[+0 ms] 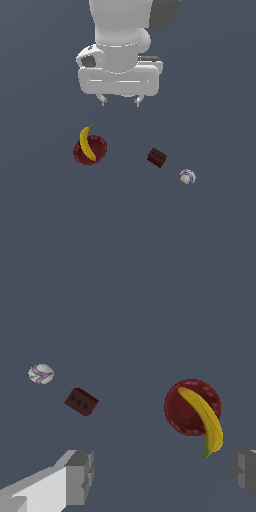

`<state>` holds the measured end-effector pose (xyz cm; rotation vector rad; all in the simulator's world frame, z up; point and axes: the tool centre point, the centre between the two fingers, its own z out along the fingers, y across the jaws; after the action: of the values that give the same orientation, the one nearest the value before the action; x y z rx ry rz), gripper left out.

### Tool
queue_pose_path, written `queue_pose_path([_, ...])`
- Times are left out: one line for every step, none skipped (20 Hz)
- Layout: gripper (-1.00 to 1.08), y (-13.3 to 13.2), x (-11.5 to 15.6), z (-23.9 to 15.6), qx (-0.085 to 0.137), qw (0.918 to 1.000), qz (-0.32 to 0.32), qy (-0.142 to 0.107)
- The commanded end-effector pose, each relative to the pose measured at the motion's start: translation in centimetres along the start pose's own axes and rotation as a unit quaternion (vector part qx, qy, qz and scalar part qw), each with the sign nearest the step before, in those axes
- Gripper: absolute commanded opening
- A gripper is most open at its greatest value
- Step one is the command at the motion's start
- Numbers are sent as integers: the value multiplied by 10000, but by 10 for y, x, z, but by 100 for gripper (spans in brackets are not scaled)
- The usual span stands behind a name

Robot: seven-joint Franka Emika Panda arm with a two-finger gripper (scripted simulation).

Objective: Pick up a designated object from a clutter of objects.

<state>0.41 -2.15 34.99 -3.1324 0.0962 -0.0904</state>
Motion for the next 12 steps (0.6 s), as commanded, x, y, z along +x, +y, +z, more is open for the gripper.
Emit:
queue_pose_path([100,0,0,0,0,10000,0,0])
queue_pose_path([100,0,0,0,1,10000,-5,1])
queue_pose_path([100,-1,0,-1,5,10000,-18,4])
queue_pose_path([100,-2,0,-2,10,10000,-39,9])
queue_pose_path([100,-4,0,-4,18,10000,-69,16])
queue_pose_path([100,-7,-1,-6,28,9999,-108,25])
queue_pose_path([100,-9,-1,-8,38,9999,-150,34])
queue_pose_path([100,-11,-1,-10,47,9998,-185,42])
queue_pose_path([100,-12,-1,-11,52,9998,-212,47])
queue_pose_path([100,-13,-2,-12,56,9997,-230,51])
queue_pose_path([100,-13,-2,-13,57,9997,-238,53])
queue_pose_path([100,-13,-2,-12,57,9997,-238,53])
